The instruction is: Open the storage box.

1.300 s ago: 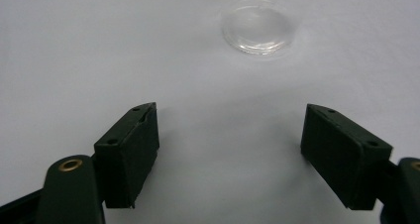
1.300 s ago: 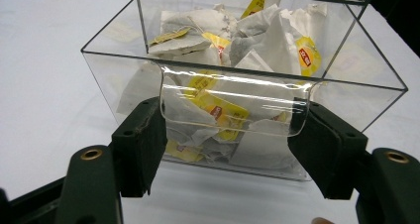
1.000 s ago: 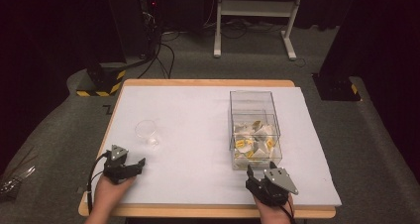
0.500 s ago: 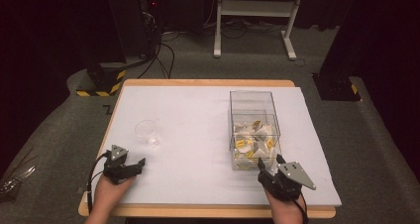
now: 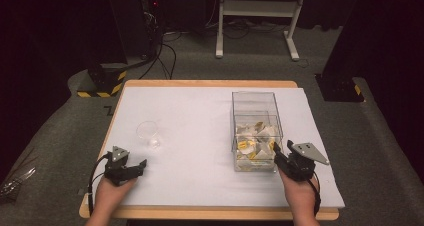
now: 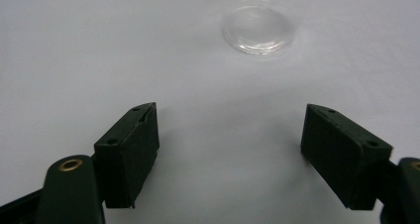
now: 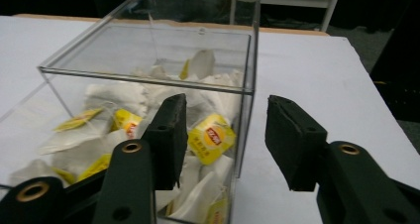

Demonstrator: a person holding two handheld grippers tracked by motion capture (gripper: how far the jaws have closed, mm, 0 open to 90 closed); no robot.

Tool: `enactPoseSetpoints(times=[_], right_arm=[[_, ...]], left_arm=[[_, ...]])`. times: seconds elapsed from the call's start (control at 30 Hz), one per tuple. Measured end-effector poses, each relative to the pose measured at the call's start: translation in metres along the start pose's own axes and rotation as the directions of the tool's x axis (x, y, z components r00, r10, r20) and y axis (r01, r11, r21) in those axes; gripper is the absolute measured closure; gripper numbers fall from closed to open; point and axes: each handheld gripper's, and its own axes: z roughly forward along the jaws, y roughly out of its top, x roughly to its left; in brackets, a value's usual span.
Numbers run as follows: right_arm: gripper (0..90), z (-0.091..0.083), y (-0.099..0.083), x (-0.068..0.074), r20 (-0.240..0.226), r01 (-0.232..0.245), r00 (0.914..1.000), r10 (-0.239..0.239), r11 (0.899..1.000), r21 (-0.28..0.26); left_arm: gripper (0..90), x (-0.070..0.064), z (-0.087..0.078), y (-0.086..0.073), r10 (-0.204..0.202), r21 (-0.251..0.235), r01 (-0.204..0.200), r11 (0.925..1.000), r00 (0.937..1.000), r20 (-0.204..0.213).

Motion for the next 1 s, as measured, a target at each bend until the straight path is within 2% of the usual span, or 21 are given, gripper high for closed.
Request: enactPoseSetpoints(times=[0.17,0.47,0.77,1.0], right_arm=[[61.8,0.009,-0.005,-0.008,0.004,-0.002,1.0,0.002,1.0,0.029],[73.0,0.016,-0.013,-0.008,0.008,-0.005,1.0,0.004,0.998,0.056],[80.0,0.014,-0.019,-0.004,0.006,-0.002,1.0,0.002,0.998,0.06],[81.0,0.012,-0.02,-0.003,0.001,0.008,1.0,-0.008,0.998,0.059]], left_arm=[[23.0,0.0,0.0,0.0,0.001,0.001,-0.001,1.0,1.0,0.0],[23.0,0.0,0.0,0.0,0.001,0.001,-0.001,1.0,1.0,0.0],[23.0,0.0,0.0,0.0,0.001,0.001,-0.001,1.0,1.0,0.0],[23.0,0.0,0.0,0.0,0.001,0.002,-0.001,1.0,1.0,0.0]])
